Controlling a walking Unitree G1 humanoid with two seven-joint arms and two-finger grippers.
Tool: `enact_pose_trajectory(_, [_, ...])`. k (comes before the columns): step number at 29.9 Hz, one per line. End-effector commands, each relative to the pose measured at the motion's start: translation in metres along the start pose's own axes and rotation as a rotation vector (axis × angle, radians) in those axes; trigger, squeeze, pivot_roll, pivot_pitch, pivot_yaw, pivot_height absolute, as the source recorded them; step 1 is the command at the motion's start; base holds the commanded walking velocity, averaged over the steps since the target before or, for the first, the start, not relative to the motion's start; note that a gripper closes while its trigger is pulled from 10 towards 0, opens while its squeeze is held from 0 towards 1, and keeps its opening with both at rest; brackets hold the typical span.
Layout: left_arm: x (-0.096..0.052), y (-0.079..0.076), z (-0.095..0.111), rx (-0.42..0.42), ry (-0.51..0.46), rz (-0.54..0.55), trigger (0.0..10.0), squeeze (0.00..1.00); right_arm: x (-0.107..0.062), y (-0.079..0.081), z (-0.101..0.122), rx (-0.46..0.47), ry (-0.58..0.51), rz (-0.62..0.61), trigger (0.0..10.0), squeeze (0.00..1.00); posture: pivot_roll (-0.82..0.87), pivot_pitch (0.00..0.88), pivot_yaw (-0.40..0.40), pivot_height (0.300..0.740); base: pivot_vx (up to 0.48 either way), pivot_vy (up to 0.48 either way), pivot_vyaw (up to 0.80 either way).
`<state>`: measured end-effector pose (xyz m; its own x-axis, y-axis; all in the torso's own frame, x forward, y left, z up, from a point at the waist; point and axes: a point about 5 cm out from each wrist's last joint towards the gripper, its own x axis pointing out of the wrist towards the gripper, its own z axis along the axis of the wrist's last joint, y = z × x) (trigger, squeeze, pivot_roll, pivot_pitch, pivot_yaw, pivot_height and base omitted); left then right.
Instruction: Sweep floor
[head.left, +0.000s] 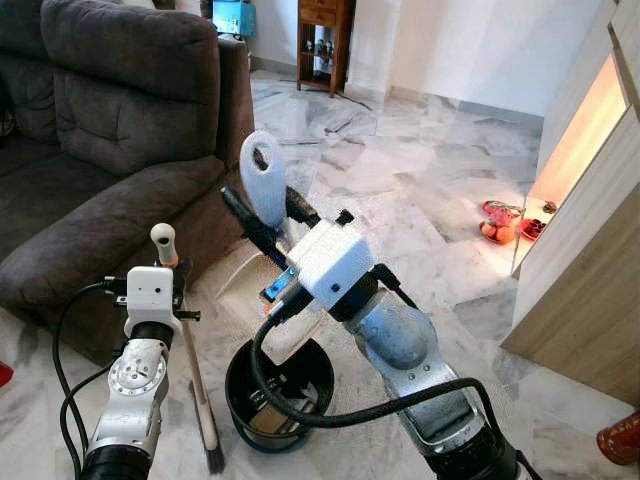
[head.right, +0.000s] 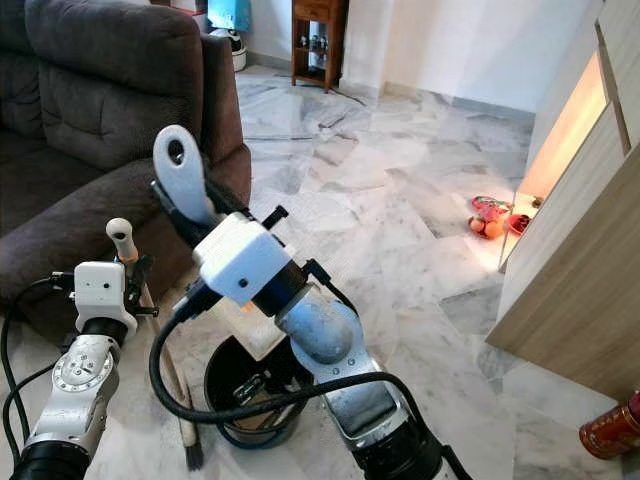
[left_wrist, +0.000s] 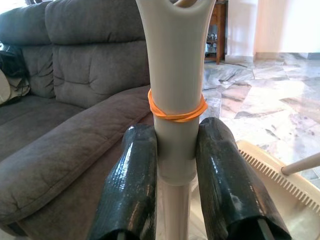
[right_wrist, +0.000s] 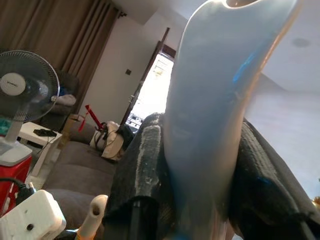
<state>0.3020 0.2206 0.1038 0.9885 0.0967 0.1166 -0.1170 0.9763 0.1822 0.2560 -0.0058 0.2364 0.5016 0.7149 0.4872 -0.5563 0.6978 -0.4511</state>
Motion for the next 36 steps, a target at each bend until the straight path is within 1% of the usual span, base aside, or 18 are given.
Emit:
enact_pose_trajectory(1, [0.005,-0.001,0.013,-0.010,-0.065,-0.002,10.0,0.00,0.003,-0.002,0.021,-0.023,-0.107,0.000,10.0,0.00,0.04,0.000,-0.018,0.740,0.000,0.000,0.00])
enact_pose_trajectory(4, [0.005,-0.001,0.013,-0.010,-0.064,-0.001,10.0,0.00,0.004,0.001,0.022,-0.074,-0.114,0.041,10.0,0.00,0.03,0.000,-0.019,0.740,0.000,0.000,0.00])
enact_pose_trajectory(9, [0.005,-0.001,0.013,-0.010,-0.065,-0.001,10.0,0.00,0.003,0.003,0.020,-0.086,-0.112,0.054,10.0,0.00,0.04,0.000,-0.020,0.740,0.000,0.000,0.00])
enact_pose_trajectory(11, [0.006,-0.001,0.013,-0.011,-0.065,0.000,10.0,0.00,0.003,0.004,0.021,-0.110,-0.114,0.073,10.0,0.00,0.04,0.000,-0.020,0.740,0.000,0.000,0.00])
enact_pose_trajectory(30, [0.007,-0.002,0.014,-0.013,-0.070,-0.004,10.0,0.00,0.003,0.008,0.018,-0.134,-0.111,0.110,10.0,0.00,0.03,0.000,-0.020,0.740,0.000,0.000,0.00])
enact_pose_trajectory(36, [0.007,-0.003,0.014,-0.012,-0.069,-0.006,10.0,0.00,0.002,0.003,0.014,-0.114,-0.089,0.064,10.0,0.00,0.03,0.000,-0.022,0.740,0.000,0.000,0.00])
